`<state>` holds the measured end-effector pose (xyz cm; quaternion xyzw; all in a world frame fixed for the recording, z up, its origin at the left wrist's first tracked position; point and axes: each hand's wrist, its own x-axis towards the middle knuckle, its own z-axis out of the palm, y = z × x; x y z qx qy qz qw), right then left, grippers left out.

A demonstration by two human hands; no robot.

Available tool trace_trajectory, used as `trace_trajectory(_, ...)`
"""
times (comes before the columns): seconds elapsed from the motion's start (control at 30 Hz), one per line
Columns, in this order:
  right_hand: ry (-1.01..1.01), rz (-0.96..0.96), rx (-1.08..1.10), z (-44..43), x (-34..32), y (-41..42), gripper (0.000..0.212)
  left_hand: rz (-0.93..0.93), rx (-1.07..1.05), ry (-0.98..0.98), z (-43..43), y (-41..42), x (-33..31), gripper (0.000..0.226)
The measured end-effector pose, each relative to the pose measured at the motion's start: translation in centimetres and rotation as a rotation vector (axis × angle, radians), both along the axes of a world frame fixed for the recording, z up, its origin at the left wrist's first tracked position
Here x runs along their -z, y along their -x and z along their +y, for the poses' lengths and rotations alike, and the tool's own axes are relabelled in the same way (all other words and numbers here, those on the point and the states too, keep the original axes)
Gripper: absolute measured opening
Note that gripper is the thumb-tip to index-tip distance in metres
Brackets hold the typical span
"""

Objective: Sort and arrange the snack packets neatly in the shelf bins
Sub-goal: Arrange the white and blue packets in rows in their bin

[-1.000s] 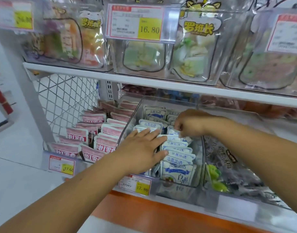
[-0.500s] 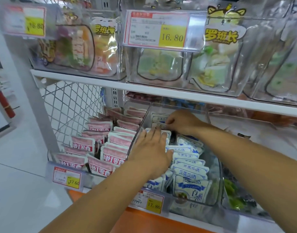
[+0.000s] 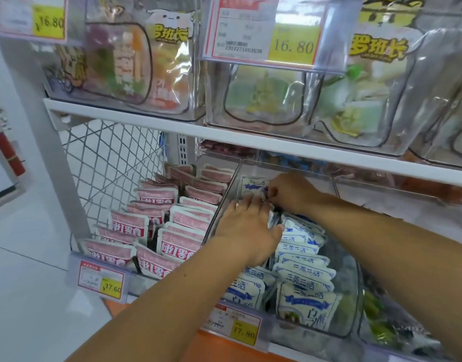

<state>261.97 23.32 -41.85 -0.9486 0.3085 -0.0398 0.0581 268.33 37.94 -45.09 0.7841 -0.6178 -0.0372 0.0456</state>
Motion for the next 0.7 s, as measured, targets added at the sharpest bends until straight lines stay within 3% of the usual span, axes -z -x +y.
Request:
trace_trajectory(0.07, -0.027, -0.014, -0.016, -0.2, 0.1, 0.2, 0.013, 0.000, 0.001, 0.017, 0.3, 0.1, 0.0, 0.066)
trace_trajectory(0.23, -0.226, -0.337, -0.018, 0.0, -0.9, 0.8, 0.021, 0.020, -0.001, 0.060, 0.4, 0.2, 0.1, 0.064)
trace_trajectory(0.5, -0.161, -0.243, -0.080, 0.6, -0.5, -1.7, 0.017, 0.036, 0.008, 0.064, 0.3, 0.1, 0.0, 0.063)
trace_trajectory(0.63, -0.153, -0.375, 0.007, -0.6, -1.0, -0.5, 0.022, 0.031, -0.003, 0.031, 0.1, 0.0, 0.2, 0.064)
trace_trajectory(0.7, -0.094, -0.311, 0.008, -1.1, -0.7, 0.0, 0.023, 0.033, -0.012, 0.013, 0.0, 0.1, 0.1, 0.064)
